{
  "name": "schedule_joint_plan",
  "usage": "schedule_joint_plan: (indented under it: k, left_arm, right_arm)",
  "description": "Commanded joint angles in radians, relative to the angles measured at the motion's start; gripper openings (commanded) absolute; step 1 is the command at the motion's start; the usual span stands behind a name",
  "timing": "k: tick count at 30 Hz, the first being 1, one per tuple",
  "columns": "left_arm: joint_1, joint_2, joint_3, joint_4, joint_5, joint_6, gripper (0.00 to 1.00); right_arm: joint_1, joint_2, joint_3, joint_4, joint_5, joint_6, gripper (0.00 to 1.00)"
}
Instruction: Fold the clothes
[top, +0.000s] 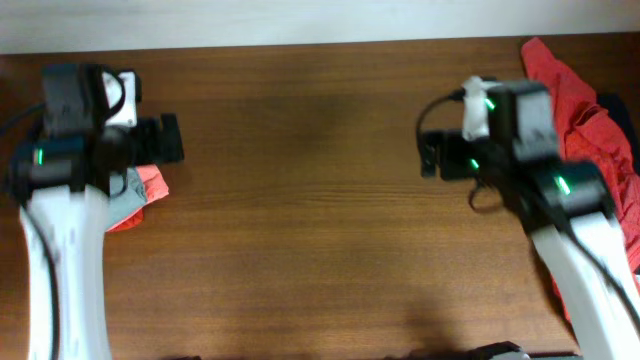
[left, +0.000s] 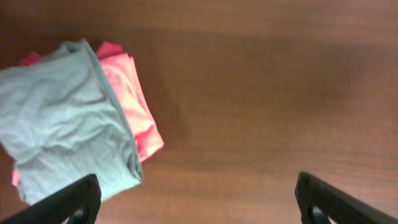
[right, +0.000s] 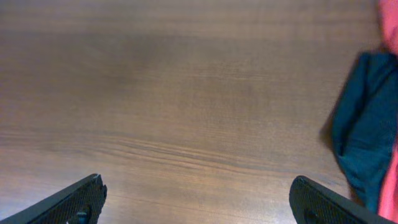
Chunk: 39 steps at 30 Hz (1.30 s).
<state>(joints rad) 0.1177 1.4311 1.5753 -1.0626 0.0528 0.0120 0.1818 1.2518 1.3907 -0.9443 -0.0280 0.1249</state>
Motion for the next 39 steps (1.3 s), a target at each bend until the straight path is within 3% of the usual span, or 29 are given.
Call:
schedule_joint_plan:
  k: [1, 8, 13, 23, 39]
  left_arm:
    - [-0.02, -0.207, -0.182, 0.085, 0.015, 0.019, 0.99]
    - [-0.037, -0.598, -0.617, 0.349, 0.015, 0.0, 0.99]
    - [-0.037, -0.737, -0.742, 0.277, 0.014, 0.0, 0.99]
    - [-0.037, -0.757, -0.758, -0.04, 0.014, 0.0, 0.99]
    - [-0.037, -0.757, -0.758, -0.08, 0.014, 0.0, 0.99]
  right_arm:
    - [-0.005, -0.205, -0.157, 0.06, -0.005, 0.014, 0.99]
    - [-0.005, -0.638, -0.485, 0.167, 0.089, 0.014, 0.99]
    - [-0.005, -0.795, -0.589, 0.108, 0.084, 0.015, 0.99]
    - [-0.005, -0.813, -0.605, 0.026, 0.082, 0.014, 0.99]
    - [-0.005, -0.813, -0.605, 0.005, 0.093, 0.01, 0.99]
